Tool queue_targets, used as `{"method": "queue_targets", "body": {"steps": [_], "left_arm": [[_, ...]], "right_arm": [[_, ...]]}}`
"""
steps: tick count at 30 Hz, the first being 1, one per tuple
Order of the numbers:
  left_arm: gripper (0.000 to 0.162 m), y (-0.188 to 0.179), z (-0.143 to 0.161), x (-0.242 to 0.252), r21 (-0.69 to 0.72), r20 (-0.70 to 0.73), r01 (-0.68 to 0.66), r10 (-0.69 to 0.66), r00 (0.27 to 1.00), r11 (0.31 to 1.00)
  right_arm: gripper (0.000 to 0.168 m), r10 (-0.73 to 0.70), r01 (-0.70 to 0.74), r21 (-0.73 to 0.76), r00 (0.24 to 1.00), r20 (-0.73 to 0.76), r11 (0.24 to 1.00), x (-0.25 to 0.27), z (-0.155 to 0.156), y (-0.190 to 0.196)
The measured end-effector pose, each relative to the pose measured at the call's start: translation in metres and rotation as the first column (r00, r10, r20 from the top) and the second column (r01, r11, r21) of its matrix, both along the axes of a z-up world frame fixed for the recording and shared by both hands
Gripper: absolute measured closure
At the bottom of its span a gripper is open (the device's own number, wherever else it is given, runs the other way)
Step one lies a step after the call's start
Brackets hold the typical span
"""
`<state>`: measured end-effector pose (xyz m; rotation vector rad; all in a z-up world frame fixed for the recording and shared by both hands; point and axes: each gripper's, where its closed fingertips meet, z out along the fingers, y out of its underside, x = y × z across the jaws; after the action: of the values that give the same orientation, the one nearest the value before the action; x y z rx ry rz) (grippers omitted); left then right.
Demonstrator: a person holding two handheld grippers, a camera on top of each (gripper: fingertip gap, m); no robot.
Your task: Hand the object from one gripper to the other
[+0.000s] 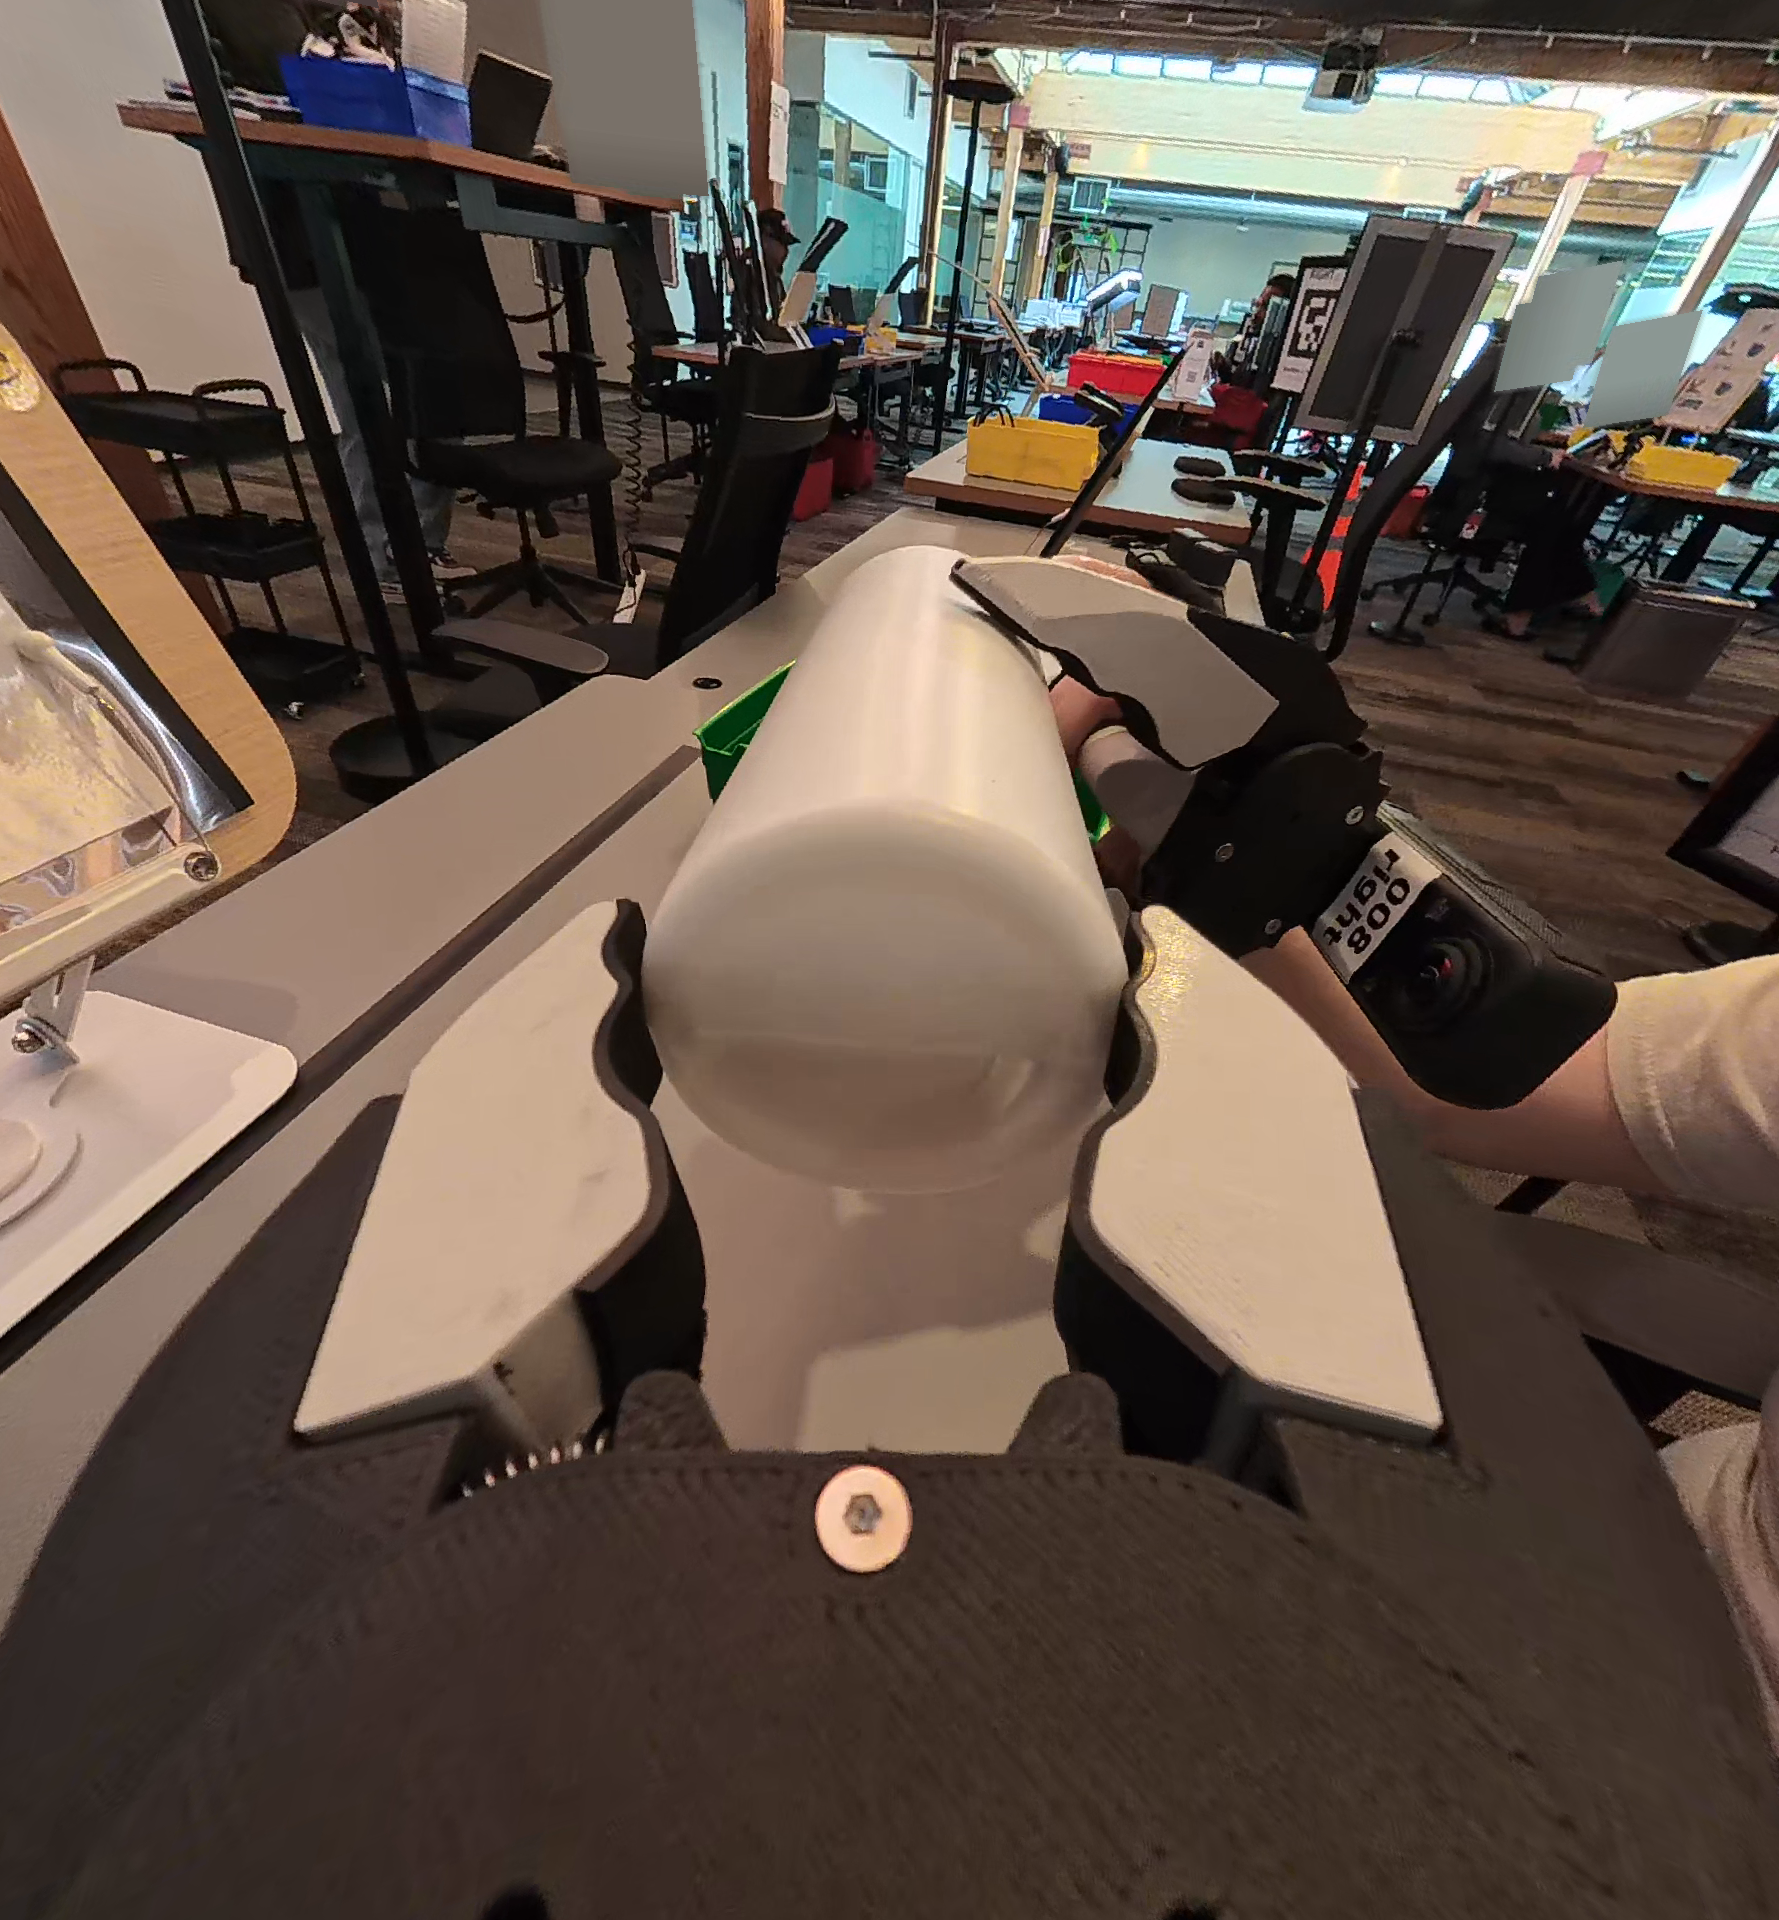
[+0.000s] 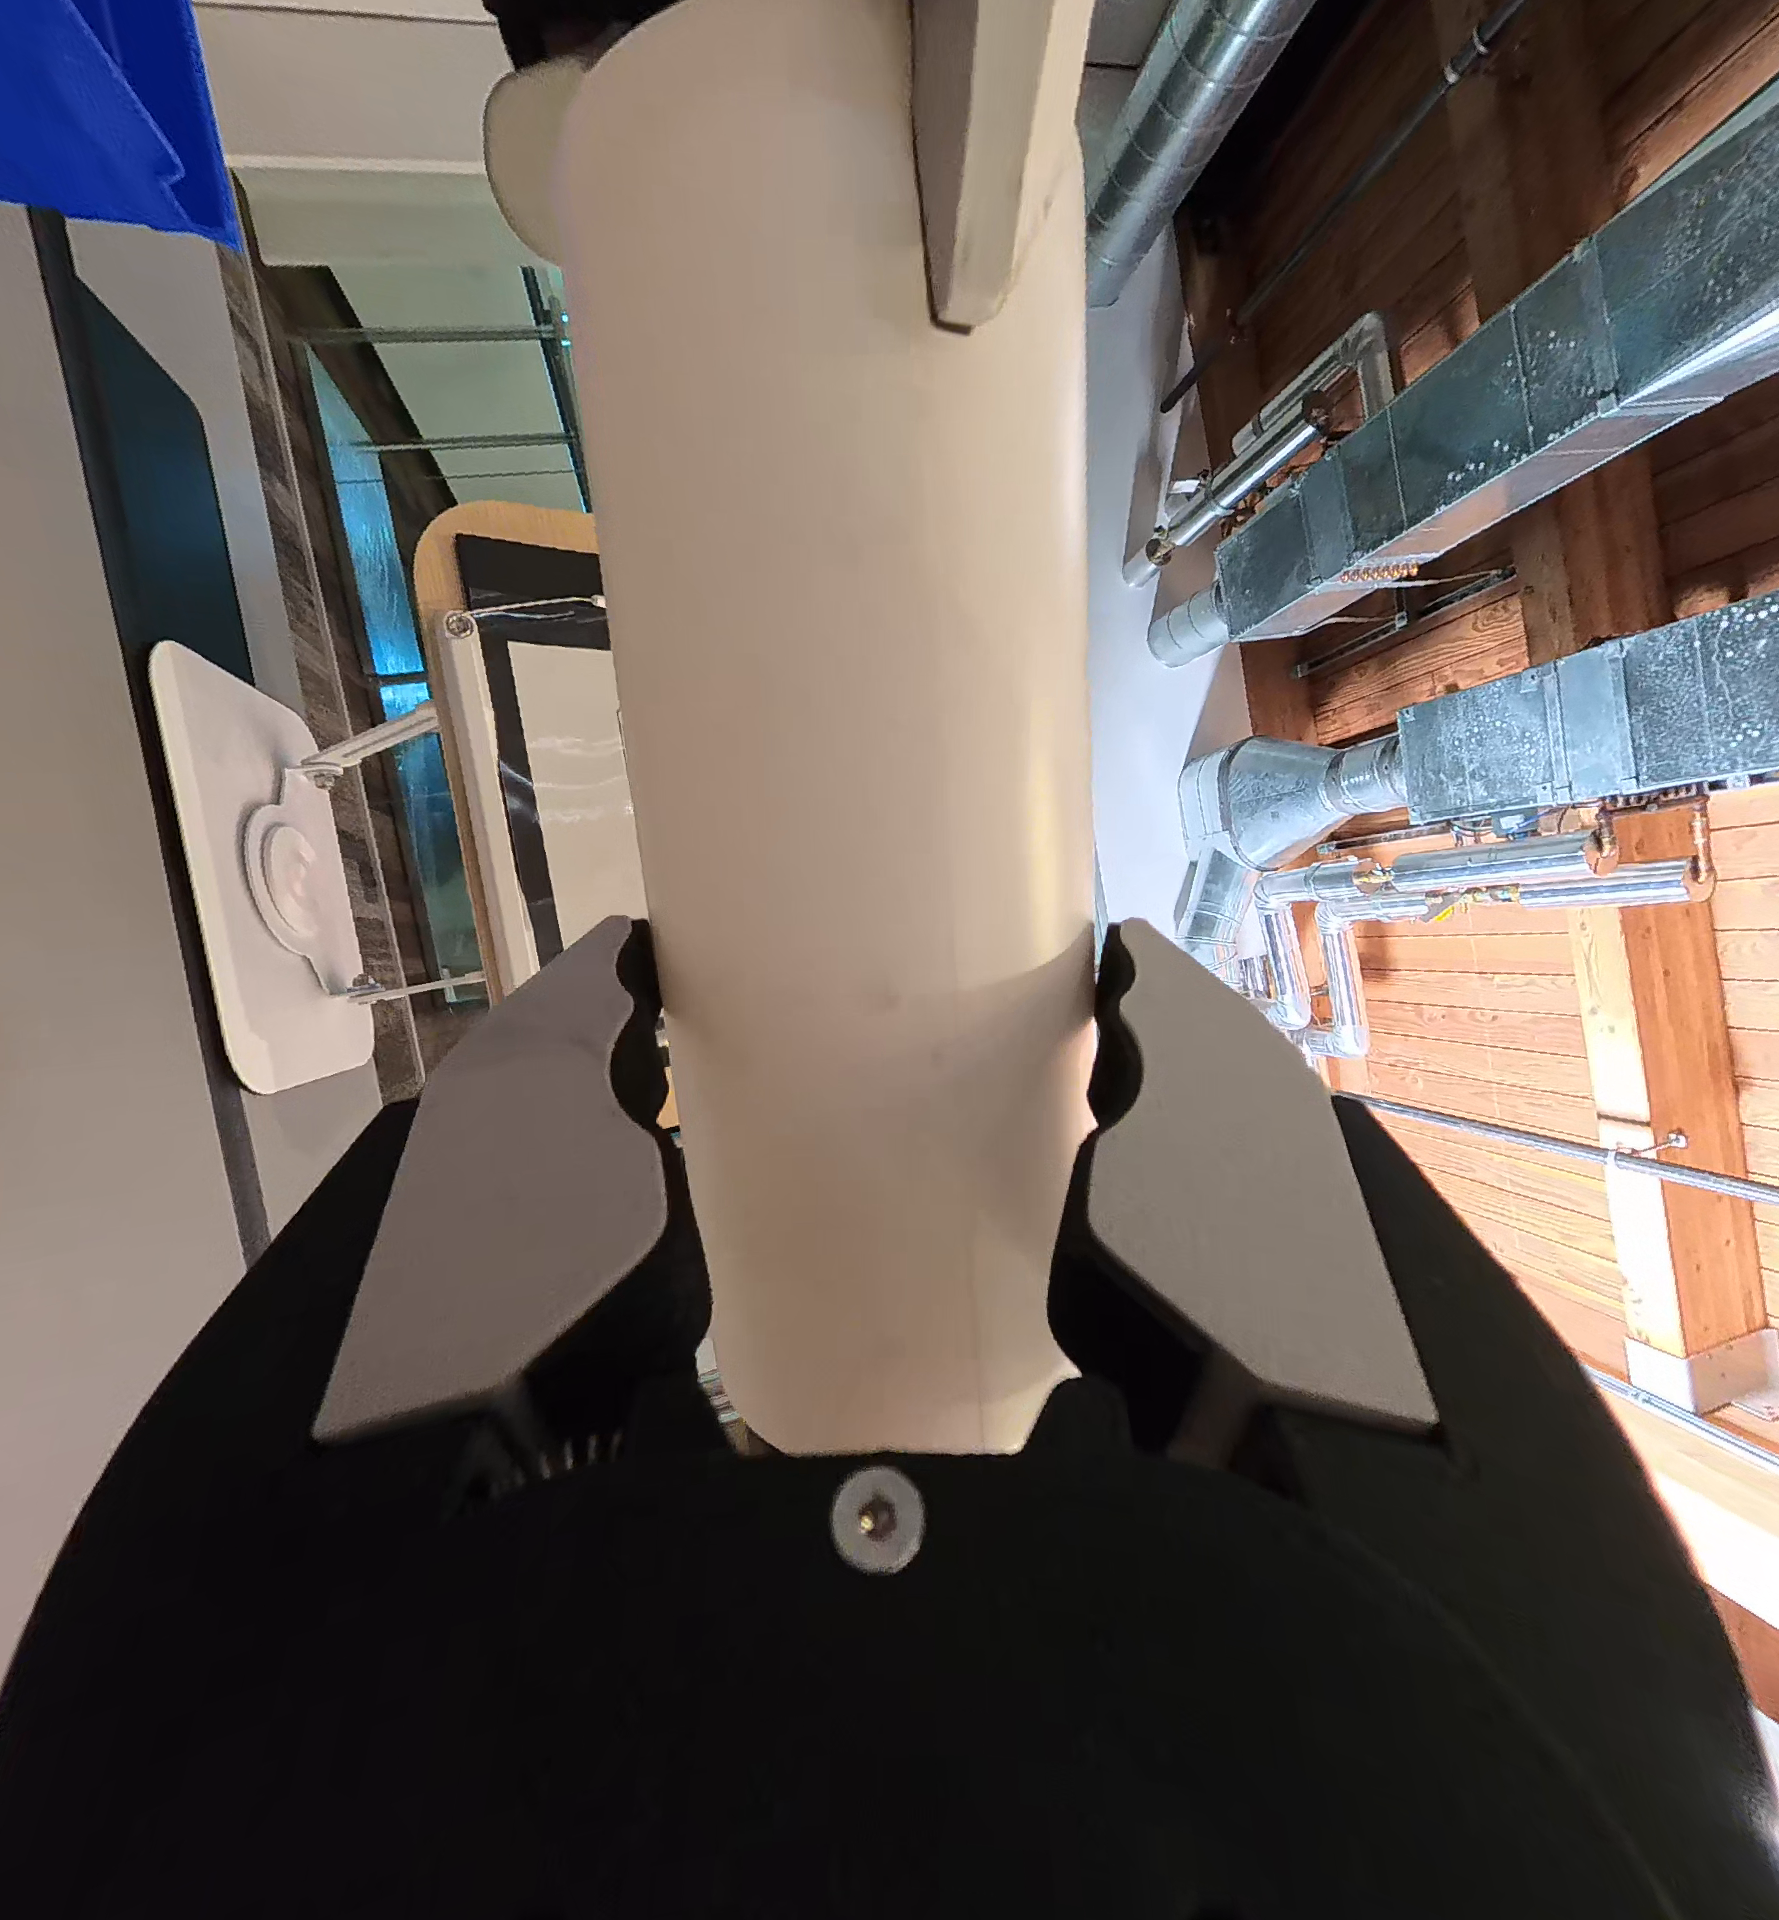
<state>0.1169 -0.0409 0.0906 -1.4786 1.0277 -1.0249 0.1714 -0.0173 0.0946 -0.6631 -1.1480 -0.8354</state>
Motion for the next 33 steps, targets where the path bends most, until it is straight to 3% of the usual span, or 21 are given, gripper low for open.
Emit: {"method": "queue_targets", "body": {"steps": [3,10,19,26,33], "left_arm": [[0.076,0.000,0.003,0.000,-0.014,0.013,0.007,-0.007,1.000,1.000],[0.077,0.013,0.005,-0.006,-0.257,0.203,0.093,-0.040,0.978,0.962],[0.077,0.035,-0.006,-0.011,-0.503,0.409,0.241,-0.017,0.912,0.830],[0.077,0.043,-0.012,-0.013,-0.593,0.442,0.257,0.042,0.896,0.763],[0.077,0.047,-0.023,-0.009,-0.639,0.389,0.191,0.098,0.916,0.745]], "right_arm": [[0.087,0.021,-0.021,0.007,1.000,-0.005,1.000,-0.001,0.001,-0.002],[0.088,0.018,-0.020,-0.020,0.998,-0.067,1.000,0.003,0.008,-0.002],[0.083,-0.041,0.037,-0.064,0.997,-0.066,0.997,0.006,0.002,0.008],[0.081,-0.118,0.117,-0.025,0.990,-0.081,0.993,0.013,0.000,0.021],[0.083,-0.193,0.191,-0.022,0.976,-0.098,0.981,0.021,-0.010,0.036]]}}
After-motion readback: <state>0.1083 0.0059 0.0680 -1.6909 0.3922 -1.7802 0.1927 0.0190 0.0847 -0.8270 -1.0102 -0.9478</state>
